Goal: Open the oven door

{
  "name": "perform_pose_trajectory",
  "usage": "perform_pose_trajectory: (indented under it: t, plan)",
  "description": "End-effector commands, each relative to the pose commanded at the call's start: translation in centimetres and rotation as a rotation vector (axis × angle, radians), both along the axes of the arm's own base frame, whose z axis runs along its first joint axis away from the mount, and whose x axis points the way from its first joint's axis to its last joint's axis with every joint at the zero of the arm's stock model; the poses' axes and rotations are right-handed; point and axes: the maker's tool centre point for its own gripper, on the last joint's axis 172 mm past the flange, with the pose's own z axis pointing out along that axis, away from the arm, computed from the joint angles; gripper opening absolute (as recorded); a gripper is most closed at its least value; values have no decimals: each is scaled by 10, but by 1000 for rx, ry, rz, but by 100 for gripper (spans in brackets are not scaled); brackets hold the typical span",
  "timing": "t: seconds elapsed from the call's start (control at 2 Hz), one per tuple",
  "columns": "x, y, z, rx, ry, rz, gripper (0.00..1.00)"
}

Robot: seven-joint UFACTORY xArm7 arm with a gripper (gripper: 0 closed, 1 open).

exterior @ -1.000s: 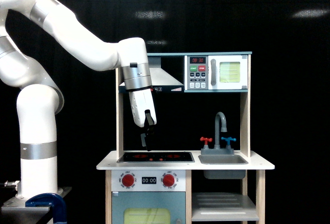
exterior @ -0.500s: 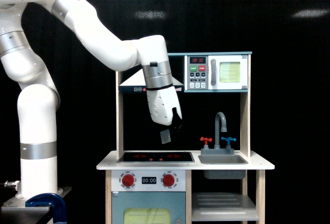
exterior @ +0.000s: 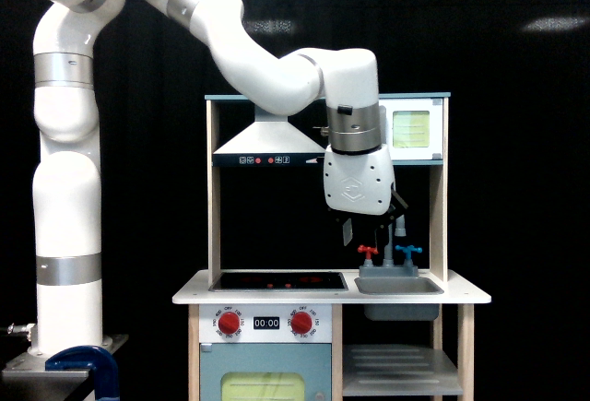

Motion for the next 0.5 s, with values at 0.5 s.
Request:
perform_pose_trajectory:
  t: [0.5]
  plan:
    - [6,36,16,257,22,313,100]
